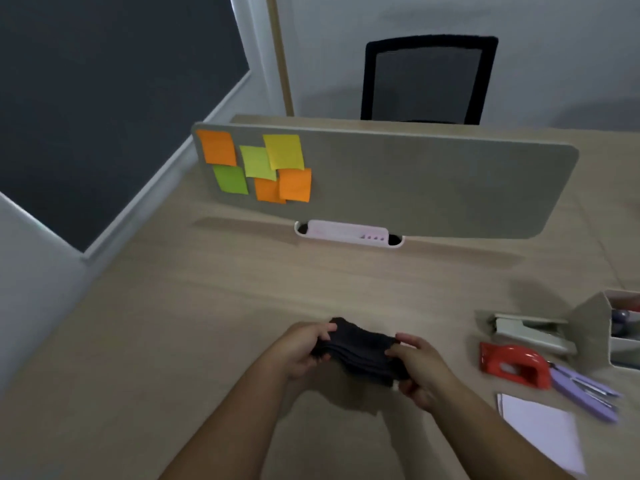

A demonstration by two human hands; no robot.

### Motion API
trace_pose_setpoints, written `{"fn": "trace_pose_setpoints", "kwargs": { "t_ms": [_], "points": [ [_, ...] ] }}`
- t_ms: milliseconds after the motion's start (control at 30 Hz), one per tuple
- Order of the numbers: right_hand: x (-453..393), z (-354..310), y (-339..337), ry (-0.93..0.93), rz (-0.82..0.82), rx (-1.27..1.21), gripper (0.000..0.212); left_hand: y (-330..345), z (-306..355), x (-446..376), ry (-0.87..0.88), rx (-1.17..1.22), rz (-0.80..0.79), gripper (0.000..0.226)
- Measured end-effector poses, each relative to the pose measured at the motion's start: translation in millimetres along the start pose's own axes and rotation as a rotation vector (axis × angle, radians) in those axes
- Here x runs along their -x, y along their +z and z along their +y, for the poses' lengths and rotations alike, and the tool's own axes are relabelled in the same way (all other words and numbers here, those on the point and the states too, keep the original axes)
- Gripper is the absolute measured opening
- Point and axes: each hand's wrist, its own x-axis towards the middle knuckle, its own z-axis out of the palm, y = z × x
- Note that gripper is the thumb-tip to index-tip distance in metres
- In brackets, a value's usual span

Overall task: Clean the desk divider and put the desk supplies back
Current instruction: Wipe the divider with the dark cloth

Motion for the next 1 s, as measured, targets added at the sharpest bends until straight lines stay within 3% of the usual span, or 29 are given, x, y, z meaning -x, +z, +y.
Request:
{"fn": "trace_pose_setpoints", "kwargs": {
  "t_ms": [200,400,600,733,800,900,1000],
  "points": [
    [15,-48,69,-0.242,-0.089,-0.02,0.025,-47,53,25,0.272,0.012,0.063,0.045],
    [5,-37,152,-0.542,-0.087,0.061,0.024,-130,69,7,0.504,-0.271,0.124,0.055],
    [-17,42,197,-0.431,-0.046,0.415,0.023,-201,-1,-31,0.337,-0.654,0.154,0.066],
    [-18,79,200,-0.379,0.004,0.561,0.025,-218,-36,-34,0.393,-0.836,0.135,0.066],
    [-18,90,202,-0.496,0.087,0.808,0.029,-219,-44,-34,0.427,-1.04,0.208,0.068],
    [-20,95,210,-0.846,0.275,1.125,0.041,-205,-44,-31,0.562,-1.323,0.452,0.06],
    [-32,90,222,-1.017,0.198,1.311,0.052,-188,-44,-44,0.697,-1.378,0.418,0.059]
  ]
}}
